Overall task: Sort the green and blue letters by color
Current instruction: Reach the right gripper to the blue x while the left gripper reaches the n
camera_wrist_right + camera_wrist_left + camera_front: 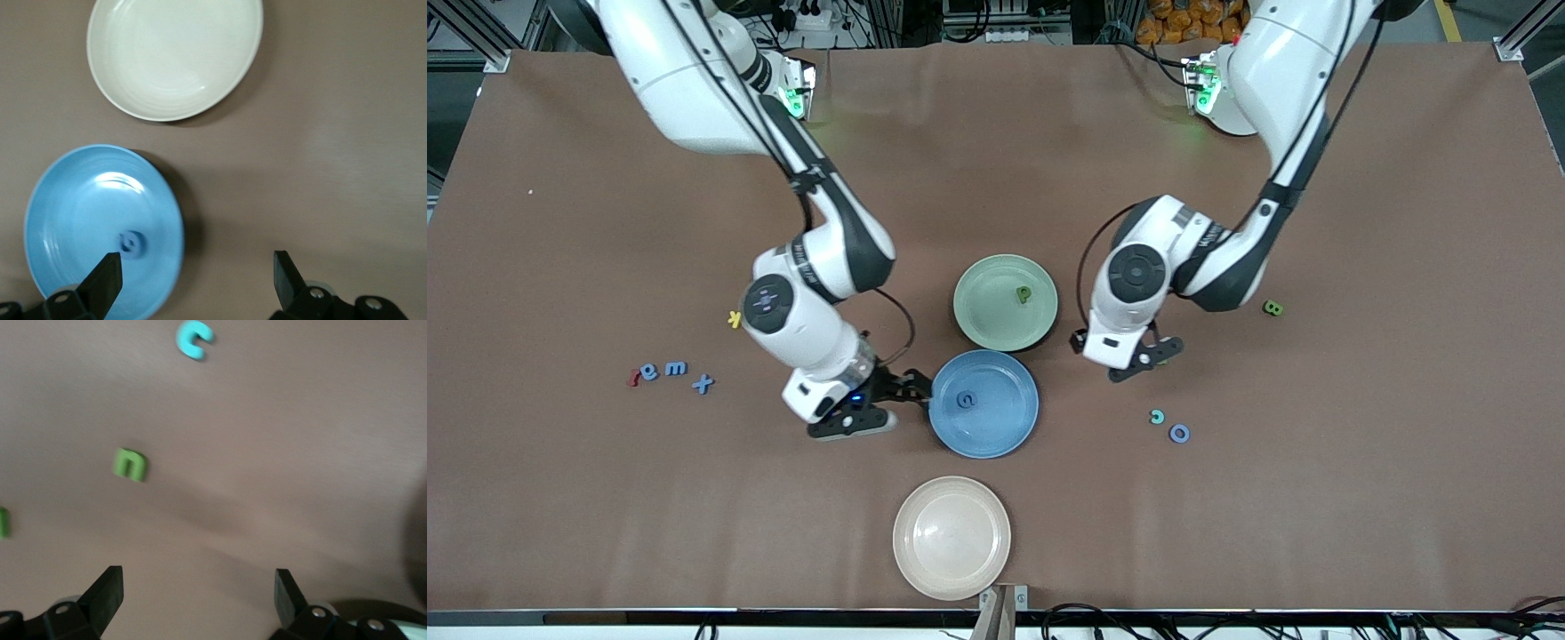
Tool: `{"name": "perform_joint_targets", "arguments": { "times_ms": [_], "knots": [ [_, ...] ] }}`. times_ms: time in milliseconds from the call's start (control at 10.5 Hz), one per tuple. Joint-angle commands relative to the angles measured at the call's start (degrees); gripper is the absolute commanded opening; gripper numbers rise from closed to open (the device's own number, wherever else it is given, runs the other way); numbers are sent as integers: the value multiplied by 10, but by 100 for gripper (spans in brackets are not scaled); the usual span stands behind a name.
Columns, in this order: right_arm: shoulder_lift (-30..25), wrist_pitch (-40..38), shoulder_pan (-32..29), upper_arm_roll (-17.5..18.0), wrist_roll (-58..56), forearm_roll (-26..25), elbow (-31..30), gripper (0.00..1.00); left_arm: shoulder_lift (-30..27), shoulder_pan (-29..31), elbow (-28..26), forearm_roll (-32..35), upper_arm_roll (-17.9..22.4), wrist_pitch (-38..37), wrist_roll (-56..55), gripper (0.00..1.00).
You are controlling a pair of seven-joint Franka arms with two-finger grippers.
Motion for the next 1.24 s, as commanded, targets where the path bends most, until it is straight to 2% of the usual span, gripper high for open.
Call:
{"name": "perform_joint_targets", "arguments": {
  "times_ms": [0, 190, 285, 665, 855, 1045, 1140],
  "knots": [
    [-63, -131, -66, 0, -102, -4, -12, 100, -84, 33, -120, 16, -10, 44, 54, 100],
    [-91, -172, -89, -31, -129, -4, -12, 100, -129, 48, -231, 18, -10, 158, 79, 100],
    [-101, -185, -109, -40, -134, -4, -13, 100, -139, 61, -256, 21, -10, 183, 109, 100],
    [-113, -188, -134, -113, -171, -4, -13, 100, -129, 122, -254, 21, -7, 183, 237, 100],
    [-108, -187, -156, -120, -193, -4, -19, 100, -110, 153, -243, 21, -7, 183, 306, 100],
    [-107, -182, -169, -121, -179, 1, -43, 100, -85, 161, -221, 21, -7, 183, 306, 100],
    [-107, -179, -170, -130, -133, 2, -61, 100, -68, 152, -211, 21, -7, 183, 302, 100]
  ]
}}
